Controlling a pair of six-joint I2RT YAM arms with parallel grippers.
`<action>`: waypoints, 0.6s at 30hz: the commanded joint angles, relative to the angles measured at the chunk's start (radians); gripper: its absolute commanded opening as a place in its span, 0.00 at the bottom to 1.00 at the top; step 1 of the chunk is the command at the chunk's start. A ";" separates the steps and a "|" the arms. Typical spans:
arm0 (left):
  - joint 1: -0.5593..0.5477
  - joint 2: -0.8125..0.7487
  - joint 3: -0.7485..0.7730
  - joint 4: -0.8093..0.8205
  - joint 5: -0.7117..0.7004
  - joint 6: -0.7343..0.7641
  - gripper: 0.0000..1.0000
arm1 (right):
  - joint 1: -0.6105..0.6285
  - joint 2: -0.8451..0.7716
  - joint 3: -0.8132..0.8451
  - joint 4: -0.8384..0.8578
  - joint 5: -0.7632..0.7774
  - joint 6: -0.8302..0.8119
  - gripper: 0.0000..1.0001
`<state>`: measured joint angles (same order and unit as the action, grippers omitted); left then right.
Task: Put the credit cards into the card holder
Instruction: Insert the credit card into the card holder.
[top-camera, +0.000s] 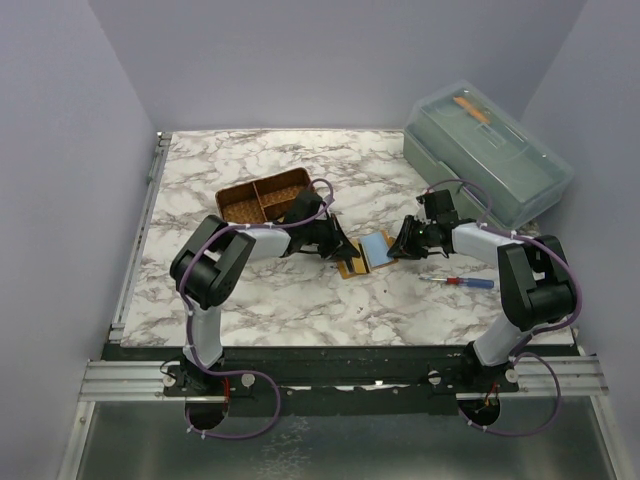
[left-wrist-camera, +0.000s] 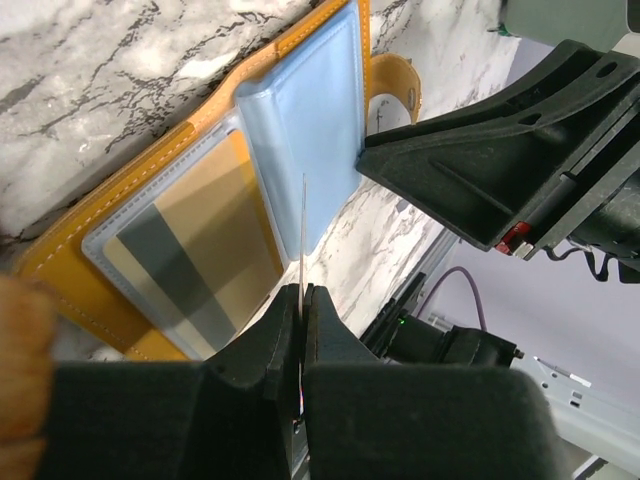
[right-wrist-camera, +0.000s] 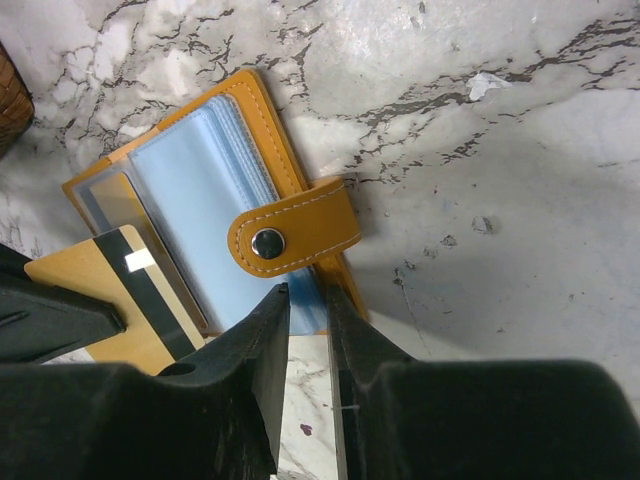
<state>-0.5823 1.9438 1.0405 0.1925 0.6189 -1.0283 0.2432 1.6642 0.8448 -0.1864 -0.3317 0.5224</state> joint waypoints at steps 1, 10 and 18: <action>0.005 0.047 0.015 -0.002 0.041 -0.023 0.00 | 0.013 0.039 -0.038 -0.071 -0.002 -0.022 0.25; -0.007 0.014 0.026 -0.068 -0.049 0.013 0.00 | 0.013 0.030 -0.042 -0.067 -0.005 -0.022 0.25; -0.064 -0.054 0.131 -0.294 -0.218 0.190 0.00 | 0.013 0.012 -0.105 -0.047 0.005 0.036 0.17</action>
<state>-0.6193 1.9450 1.1072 0.0463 0.5060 -0.9409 0.2417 1.6600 0.8318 -0.1730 -0.3370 0.5255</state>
